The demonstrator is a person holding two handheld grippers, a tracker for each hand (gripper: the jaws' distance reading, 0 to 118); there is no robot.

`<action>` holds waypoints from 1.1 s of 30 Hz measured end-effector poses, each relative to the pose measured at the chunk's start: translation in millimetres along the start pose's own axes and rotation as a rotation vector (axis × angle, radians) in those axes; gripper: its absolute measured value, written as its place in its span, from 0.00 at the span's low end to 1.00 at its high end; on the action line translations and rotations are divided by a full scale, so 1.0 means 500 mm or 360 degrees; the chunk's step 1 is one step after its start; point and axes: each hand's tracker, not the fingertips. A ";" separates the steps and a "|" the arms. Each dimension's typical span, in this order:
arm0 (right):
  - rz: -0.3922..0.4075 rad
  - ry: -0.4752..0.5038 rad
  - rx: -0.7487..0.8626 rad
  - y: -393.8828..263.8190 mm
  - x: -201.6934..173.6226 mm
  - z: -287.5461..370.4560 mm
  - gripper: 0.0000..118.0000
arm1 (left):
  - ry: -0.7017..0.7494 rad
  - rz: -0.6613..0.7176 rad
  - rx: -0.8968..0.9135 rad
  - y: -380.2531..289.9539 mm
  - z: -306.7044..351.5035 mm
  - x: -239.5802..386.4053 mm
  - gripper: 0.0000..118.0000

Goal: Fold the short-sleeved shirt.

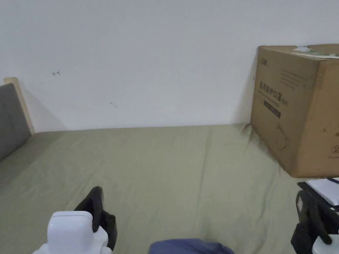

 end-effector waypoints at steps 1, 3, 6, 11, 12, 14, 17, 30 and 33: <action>-0.0004 -0.0005 0.0000 -0.006 -0.001 0.011 0.00 | -0.0019 -0.0007 0.0005 -0.004 0.005 0.003 0.00; 0.0029 -0.0014 -0.0010 -0.009 -0.001 0.014 0.00 | 0.0030 -0.0008 0.0063 -0.002 0.024 0.012 0.00; 0.0066 -0.0006 -0.0036 -0.009 -0.001 0.006 0.00 | 0.0067 0.0036 0.0115 0.004 0.030 0.018 0.00; 0.0041 -0.0043 -0.0054 0.001 0.000 -0.001 0.00 | 0.0067 0.0079 0.0084 0.008 0.027 0.021 0.00; 0.0041 -0.0039 -0.0054 0.004 0.002 -0.001 0.00 | 0.0069 0.0075 0.0074 0.006 0.027 0.022 0.00; 0.0027 0.0001 -0.0071 0.018 0.004 -0.002 0.00 | 0.0046 0.0075 0.0040 0.010 0.025 0.014 0.00; 0.0014 0.0275 -0.0179 0.050 0.006 -0.038 0.00 | -0.0158 0.0202 -0.0169 0.034 0.005 -0.038 0.00; 0.0061 0.0597 -0.1923 -0.337 -0.082 -0.399 0.00 | -0.0268 0.0372 -0.0692 -0.084 -0.035 -0.106 0.00; 0.0071 0.0629 -0.1911 -0.372 -0.079 -0.399 0.00 | -0.0477 0.0493 -0.0899 -0.123 -0.092 -0.119 0.00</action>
